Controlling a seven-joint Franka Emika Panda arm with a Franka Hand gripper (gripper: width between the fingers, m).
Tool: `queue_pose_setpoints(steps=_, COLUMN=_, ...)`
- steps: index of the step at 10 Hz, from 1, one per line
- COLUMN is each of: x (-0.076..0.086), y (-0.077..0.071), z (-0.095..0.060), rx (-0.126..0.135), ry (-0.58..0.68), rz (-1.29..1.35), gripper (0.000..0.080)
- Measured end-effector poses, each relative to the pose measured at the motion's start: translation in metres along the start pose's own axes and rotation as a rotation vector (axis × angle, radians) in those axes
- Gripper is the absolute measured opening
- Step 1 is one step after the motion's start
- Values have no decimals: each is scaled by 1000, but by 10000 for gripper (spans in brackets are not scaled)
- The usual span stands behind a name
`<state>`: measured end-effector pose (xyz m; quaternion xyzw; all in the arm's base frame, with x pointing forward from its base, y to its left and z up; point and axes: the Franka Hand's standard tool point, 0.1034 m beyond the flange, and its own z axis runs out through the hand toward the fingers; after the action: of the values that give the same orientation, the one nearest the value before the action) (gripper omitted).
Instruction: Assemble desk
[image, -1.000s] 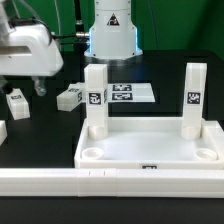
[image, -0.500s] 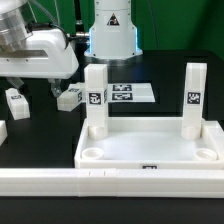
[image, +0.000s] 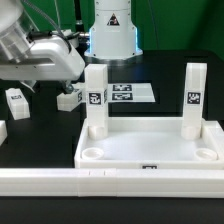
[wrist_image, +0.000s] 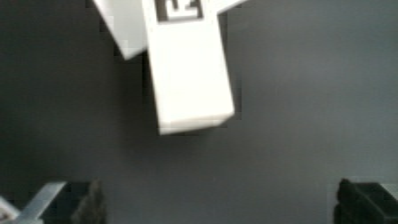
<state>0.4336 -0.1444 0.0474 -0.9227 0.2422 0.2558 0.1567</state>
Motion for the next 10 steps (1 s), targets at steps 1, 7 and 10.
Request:
queue_pose_setpoints(steps=1, x=2, y=0, z=0, rx=4, ry=-61, rz=0, gripper=649)
queue_pose_setpoints(steps=7, x=-12, y=8, z=29, rx=-5, ry=-464, rz=61, gripper=649)
queue_pose_setpoints(steps=10, x=-6, y=5, z=41, rx=-27, ry=-473, rz=73, gripper=649)
